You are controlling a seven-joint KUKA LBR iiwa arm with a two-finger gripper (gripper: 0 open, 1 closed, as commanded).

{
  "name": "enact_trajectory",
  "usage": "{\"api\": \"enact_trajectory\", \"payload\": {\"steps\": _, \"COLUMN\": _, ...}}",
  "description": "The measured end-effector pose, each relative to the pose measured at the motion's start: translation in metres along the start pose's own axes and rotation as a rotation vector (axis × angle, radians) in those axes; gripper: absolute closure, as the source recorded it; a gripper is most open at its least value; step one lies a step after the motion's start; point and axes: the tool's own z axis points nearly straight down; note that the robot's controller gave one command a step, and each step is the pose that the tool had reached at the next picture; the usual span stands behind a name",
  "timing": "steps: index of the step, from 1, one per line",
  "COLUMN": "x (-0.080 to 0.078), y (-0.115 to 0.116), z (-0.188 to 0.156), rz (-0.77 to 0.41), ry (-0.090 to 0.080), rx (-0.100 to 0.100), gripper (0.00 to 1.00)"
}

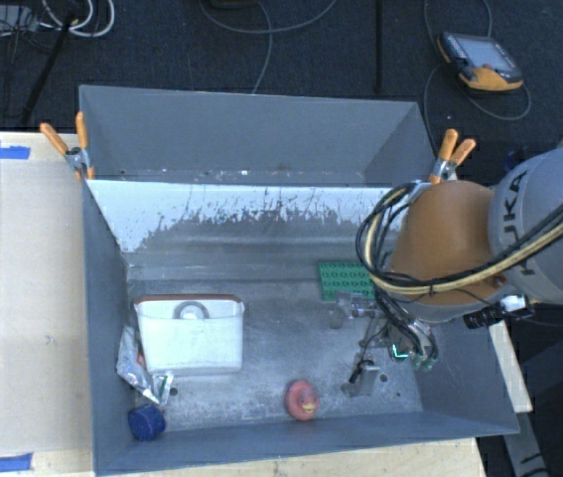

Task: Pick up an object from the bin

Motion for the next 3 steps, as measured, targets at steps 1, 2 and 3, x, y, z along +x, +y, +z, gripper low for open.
{"api": "enact_trajectory", "payload": {"steps": 1, "x": 0.027, "y": 0.062, "z": 0.063, "rz": -0.265, "ry": -0.025, "rx": 0.002, "gripper": 0.0}}
{"api": "enact_trajectory", "payload": {"steps": 2, "x": 0.028, "y": 0.061, "z": 0.062, "rz": -0.264, "ry": -0.022, "rx": 0.002, "gripper": 1.0}}
{"api": "enact_trajectory", "payload": {"steps": 3, "x": -0.014, "y": 0.049, "z": -0.076, "rz": -0.283, "ry": -0.02, "rx": 0.003, "gripper": 1.0}}
